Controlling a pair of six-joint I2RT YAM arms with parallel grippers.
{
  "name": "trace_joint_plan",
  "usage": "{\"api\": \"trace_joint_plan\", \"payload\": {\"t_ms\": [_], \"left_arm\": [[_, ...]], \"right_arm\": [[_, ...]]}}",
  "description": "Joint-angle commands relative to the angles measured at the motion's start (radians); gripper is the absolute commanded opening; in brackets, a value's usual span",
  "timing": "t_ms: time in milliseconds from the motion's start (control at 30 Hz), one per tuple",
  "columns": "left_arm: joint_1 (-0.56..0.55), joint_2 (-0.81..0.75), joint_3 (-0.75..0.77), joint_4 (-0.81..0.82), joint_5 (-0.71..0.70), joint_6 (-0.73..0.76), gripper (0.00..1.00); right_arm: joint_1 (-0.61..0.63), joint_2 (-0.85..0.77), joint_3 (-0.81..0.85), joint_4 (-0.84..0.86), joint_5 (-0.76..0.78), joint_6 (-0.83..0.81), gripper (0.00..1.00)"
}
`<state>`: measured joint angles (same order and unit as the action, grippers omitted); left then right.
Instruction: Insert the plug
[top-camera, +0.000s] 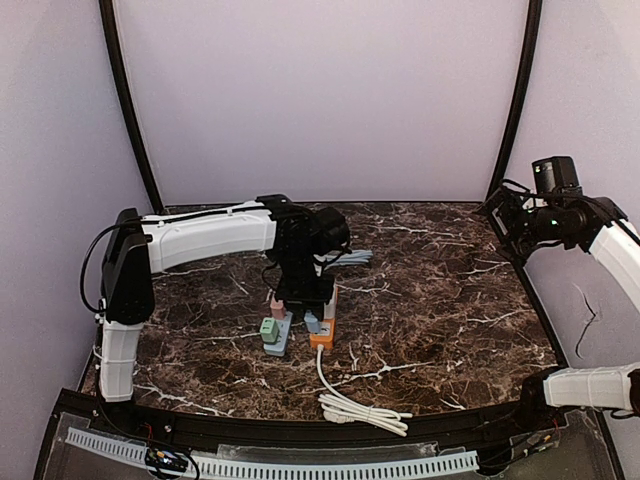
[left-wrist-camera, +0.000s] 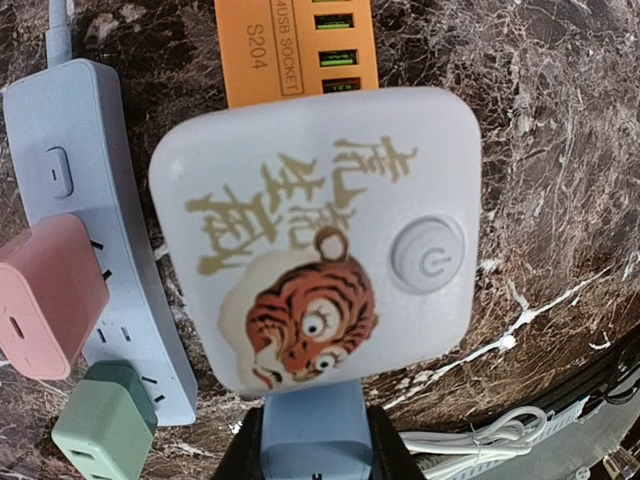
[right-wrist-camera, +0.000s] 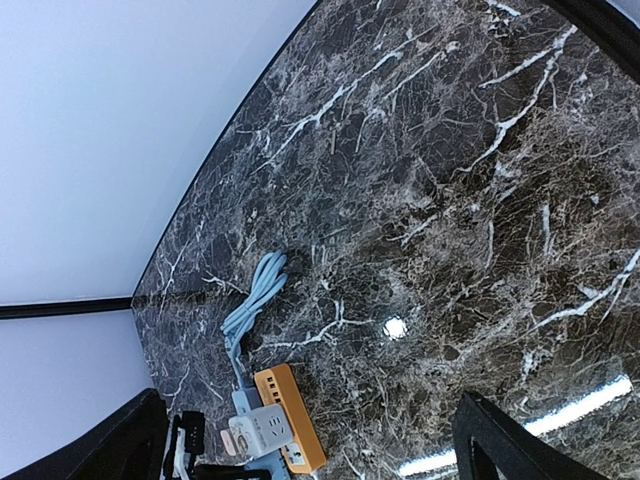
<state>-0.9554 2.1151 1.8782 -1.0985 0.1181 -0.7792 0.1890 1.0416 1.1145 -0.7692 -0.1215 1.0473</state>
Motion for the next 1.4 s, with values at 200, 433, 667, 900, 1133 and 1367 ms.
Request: {"api": "trace_joint_plan", "payload": {"t_ms": [200, 433, 667, 900, 1133, 1367], "left_arm": [[0.008, 0.029, 0.044, -0.040, -0.020, -0.032, 0.01], [0.008, 0.035, 0.044, -0.064, -0.029, -0.028, 0.01], [0.008, 0.049, 0.062, -0.053, -0.029, -0.035, 0.01], [0.008, 0.072, 0.093, -0.066, -0.038, -0.034, 0.01], [0.007, 0.089, 0.122, -0.100, -0.051, -0.031, 0.01], [0.007, 0.091, 0.120, -0.147, -0.068, -0.025, 0.01]], "right_arm": [[-0.006, -0.003, 0.018, 0.020, -0.012, -0.015, 0.99], [-0.009, -0.007, 0.015, 0.020, -0.011, -0.017, 0.99], [-0.013, -0.006, 0.010, 0.020, -0.016, -0.016, 0.99], [-0.017, -0.008, 0.010, 0.020, -0.020, -0.019, 0.99], [-0.019, -0.008, 0.005, 0.020, -0.023, -0.017, 0.99], [-0.022, -0.005, 0.003, 0.020, -0.027, -0.015, 0.99]]}}
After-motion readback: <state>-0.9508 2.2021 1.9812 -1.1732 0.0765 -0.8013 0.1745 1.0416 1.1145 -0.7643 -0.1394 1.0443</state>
